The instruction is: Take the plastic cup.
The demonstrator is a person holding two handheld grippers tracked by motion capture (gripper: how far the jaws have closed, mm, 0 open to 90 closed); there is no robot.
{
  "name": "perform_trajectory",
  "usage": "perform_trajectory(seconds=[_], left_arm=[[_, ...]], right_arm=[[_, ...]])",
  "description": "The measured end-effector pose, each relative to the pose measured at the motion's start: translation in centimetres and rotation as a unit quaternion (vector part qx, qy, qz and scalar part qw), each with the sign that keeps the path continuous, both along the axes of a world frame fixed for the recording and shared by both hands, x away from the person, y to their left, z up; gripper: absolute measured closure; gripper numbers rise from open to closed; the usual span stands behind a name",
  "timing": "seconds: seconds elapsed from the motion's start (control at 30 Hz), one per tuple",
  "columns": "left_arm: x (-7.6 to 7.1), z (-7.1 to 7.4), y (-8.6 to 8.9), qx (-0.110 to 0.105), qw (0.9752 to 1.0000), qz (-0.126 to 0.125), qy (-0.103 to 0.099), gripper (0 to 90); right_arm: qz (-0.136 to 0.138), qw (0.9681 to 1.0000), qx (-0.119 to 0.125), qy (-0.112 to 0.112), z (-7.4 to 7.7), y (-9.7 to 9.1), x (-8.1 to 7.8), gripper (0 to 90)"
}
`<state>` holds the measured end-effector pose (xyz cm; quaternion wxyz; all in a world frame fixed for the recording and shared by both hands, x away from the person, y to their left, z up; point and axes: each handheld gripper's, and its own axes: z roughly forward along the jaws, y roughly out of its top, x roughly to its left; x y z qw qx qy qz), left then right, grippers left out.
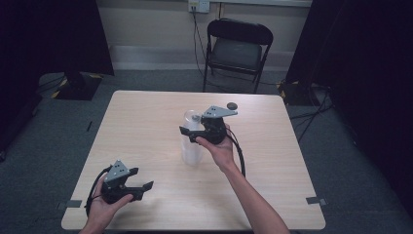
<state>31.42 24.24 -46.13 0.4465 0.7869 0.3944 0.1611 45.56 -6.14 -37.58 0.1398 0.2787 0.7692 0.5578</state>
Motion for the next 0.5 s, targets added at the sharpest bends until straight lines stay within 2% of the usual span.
perform_trajectory(seconds=[0.17,0.37,0.5], left_arm=[[0.0,0.0,0.0,0.002,1.0000,0.001,0.000,21.0],[-0.1,0.0,-0.1,0.002,1.0000,-0.003,-0.008,21.3],[0.0,0.0,-0.1,0.000,1.0000,-0.001,-0.004,21.3]], right_arm=[[-0.005,0.9999,0.010,-0.011,0.8,-0.2,-0.1,32.8],[-0.003,0.9997,0.022,-0.009,1.3,-0.6,-0.2,33.2],[-0.004,0.9995,0.031,-0.009,1.7,-0.8,-0.2,33.6]])
